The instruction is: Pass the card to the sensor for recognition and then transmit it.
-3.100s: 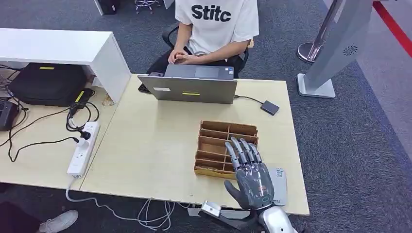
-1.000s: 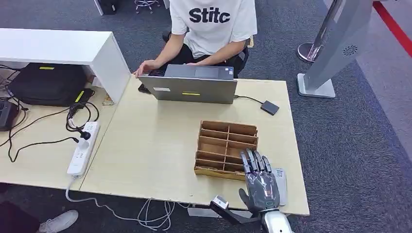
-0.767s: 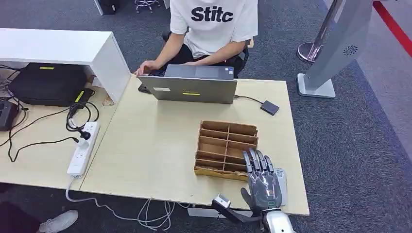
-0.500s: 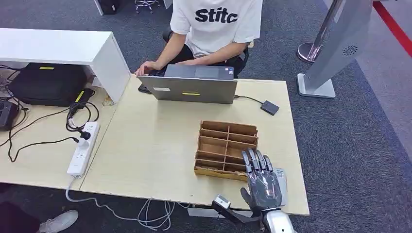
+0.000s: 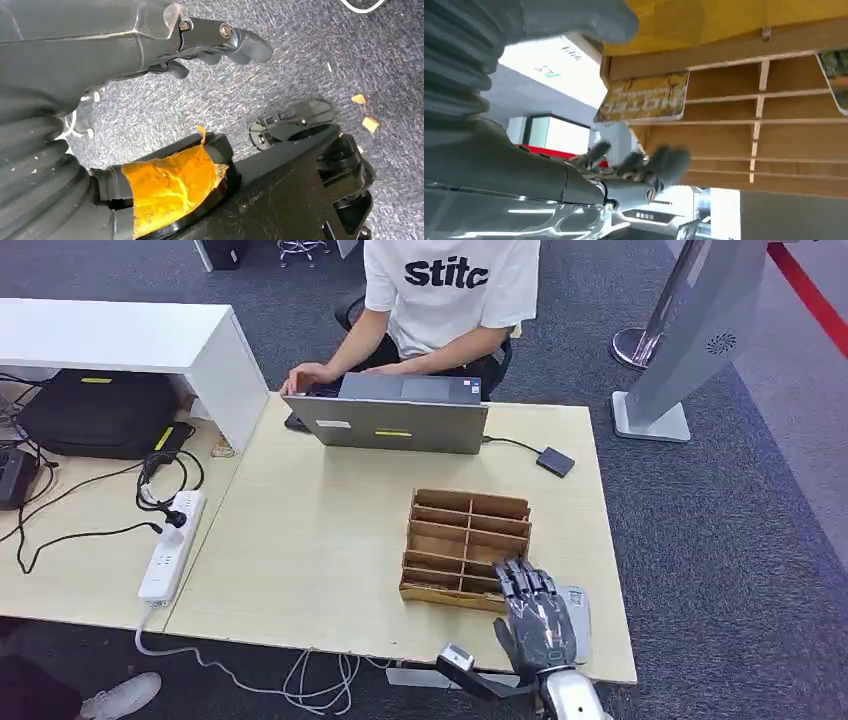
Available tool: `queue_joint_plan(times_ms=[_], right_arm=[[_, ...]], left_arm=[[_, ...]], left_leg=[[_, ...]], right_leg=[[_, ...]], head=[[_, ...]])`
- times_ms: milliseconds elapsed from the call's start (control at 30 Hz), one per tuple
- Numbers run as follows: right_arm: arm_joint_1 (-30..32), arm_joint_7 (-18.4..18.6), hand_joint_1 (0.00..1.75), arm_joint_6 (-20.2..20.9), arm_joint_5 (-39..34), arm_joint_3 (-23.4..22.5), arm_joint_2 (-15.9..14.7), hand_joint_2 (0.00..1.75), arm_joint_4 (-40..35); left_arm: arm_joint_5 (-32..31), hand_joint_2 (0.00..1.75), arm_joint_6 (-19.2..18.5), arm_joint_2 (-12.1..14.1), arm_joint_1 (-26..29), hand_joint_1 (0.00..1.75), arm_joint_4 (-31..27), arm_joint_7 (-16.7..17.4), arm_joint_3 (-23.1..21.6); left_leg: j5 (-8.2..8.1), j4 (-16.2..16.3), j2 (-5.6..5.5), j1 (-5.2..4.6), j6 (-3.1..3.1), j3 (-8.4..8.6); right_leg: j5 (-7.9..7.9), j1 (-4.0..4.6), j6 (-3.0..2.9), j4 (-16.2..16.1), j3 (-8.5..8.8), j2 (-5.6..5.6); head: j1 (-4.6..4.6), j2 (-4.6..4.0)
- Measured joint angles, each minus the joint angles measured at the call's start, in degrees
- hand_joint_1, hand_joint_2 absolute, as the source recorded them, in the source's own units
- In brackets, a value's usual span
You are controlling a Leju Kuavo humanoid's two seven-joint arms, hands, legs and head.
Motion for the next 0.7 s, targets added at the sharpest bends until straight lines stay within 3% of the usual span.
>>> queue_joint_plan(times_ms=[300,700], right_arm=[[-2.3,-2.1,1.68,-3.9,-0.1,-3.6,2.1,1.75,6.3],[-2.3,-3.0,1.68,-4.7,0.2,-6.2,3.3,1.75,6.2]], left_arm=[[-0.6,1.75,-1.2,0.0,-0.2,0.0,0.0,0.2,0.0],[-0.8,1.75,-1.3,0.0,-0.2,0.0,0.0,0.2,-0.1]], left_leg=[[0.0,0.0,-0.01,0.0,0.0,0.04],[0.0,0.0,0.0,-0.01,0.0,0.03]], right_leg=[[0.0,0.0,0.0,0.0,0.05,-0.02],[0.0,-0.01,0.0,0.0,0.04,-0.02]], head=[[0.0,0.0],[0.02,0.0]])
